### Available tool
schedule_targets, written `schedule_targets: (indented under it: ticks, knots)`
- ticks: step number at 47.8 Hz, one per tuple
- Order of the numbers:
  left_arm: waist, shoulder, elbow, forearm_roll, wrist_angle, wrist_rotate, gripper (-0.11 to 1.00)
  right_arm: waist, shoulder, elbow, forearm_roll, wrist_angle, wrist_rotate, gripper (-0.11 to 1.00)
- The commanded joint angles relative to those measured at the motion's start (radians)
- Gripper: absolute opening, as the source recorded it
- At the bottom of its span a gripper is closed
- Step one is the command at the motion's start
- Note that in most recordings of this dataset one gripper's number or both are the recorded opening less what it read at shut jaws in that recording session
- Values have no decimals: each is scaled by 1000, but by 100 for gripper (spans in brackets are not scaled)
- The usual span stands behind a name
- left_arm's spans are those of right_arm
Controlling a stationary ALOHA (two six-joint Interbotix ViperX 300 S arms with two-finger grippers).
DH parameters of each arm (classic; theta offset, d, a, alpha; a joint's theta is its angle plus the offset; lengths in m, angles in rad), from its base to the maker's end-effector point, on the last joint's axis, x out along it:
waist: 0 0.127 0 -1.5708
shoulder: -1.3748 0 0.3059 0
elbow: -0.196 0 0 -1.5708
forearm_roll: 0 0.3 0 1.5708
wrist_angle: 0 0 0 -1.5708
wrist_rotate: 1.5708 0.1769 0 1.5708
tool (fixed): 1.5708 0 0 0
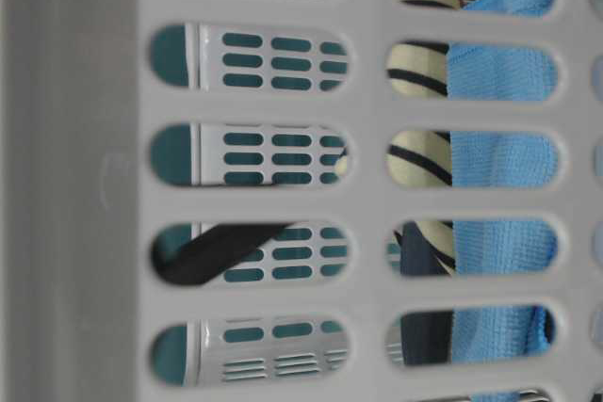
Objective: Pick up the blue cloth from the shopping basket with the left arm.
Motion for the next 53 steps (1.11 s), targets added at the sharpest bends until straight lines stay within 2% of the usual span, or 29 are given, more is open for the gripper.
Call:
schedule_targets:
  ticks: [1,13,21,27,32,40,42,48,53]
  knots:
    - [-6,40,-23,3,-3,-6,88,-5,5,-20,3,-5,0,69]
    - [-11,104,23,3,-35,-12,87,-15,5,-20,3,-6,-2,69]
    - [-12,106,80,3,-103,-12,86,-17,5,-15,5,-5,-2,69]
    - [-12,103,112,3,-110,-9,82,-17,5,-9,5,-5,0,69]
    - [-14,97,121,3,-109,8,67,-17,5,-6,5,-5,0,69]
    - [-12,63,104,3,-104,23,21,-17,5,-5,3,-5,0,69]
    - [-12,51,95,3,-100,28,13,-17,3,-5,3,-5,0,69]
    - [-12,18,44,3,-55,34,11,-17,-2,-5,3,-11,0,69]
    - [-15,-9,-28,3,34,32,11,-17,-11,-5,3,-8,0,69]
